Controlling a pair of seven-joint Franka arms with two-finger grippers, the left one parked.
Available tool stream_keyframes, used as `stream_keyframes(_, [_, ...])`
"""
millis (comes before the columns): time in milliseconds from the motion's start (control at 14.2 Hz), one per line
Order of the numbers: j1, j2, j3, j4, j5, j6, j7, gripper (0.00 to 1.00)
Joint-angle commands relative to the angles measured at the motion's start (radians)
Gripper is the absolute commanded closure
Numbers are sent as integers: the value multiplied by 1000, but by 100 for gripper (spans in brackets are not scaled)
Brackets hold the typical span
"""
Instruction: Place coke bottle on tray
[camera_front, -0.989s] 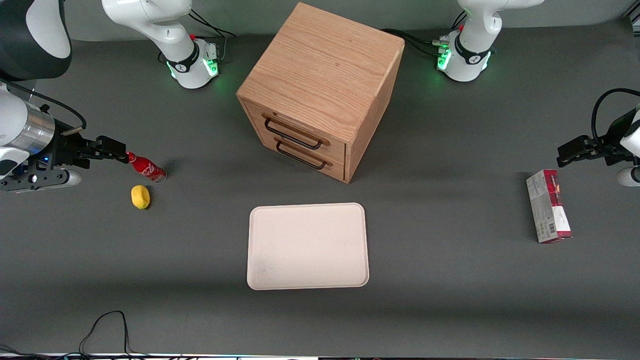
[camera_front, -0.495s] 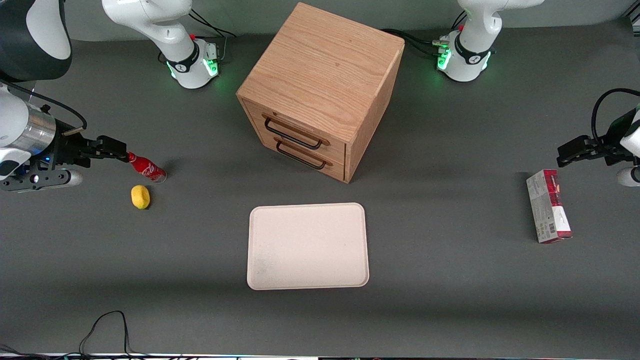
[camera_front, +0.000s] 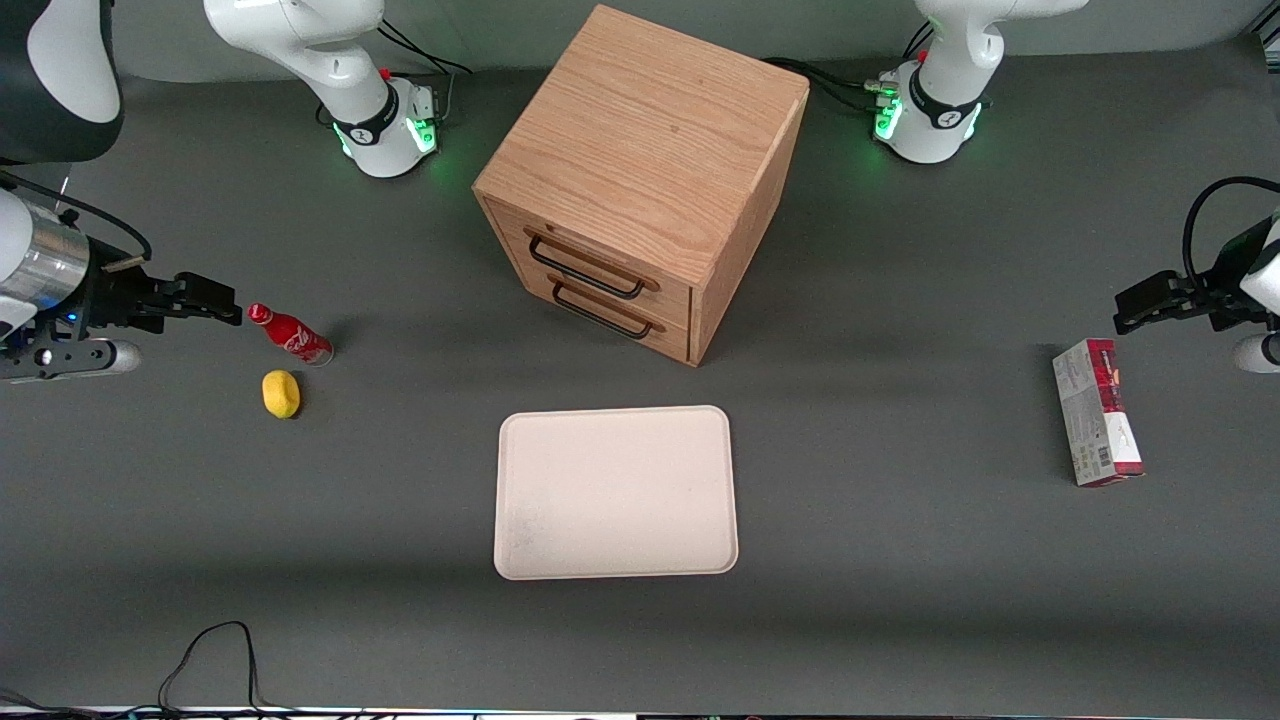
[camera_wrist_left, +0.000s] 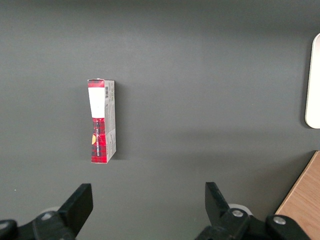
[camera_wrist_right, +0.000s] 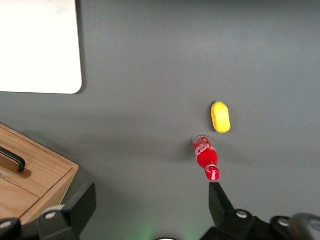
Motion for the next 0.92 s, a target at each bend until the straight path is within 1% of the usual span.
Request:
stream_keyframes(0, [0, -180, -41, -191, -17, 17, -79, 0])
stream_keyframes(141, [0, -332, -51, -349, -99, 22, -97, 0])
stream_keyframes(283, [1, -474, -98, -490, -142, 39, -126, 0])
stream_keyframes(353, [1, -525, -127, -535, -161, 52, -157, 0])
stream_keyframes(495, [1, -578, -176, -578, -165, 59, -202, 0])
stream_keyframes(848, [4, -572, -184, -578, -165, 62, -206, 0])
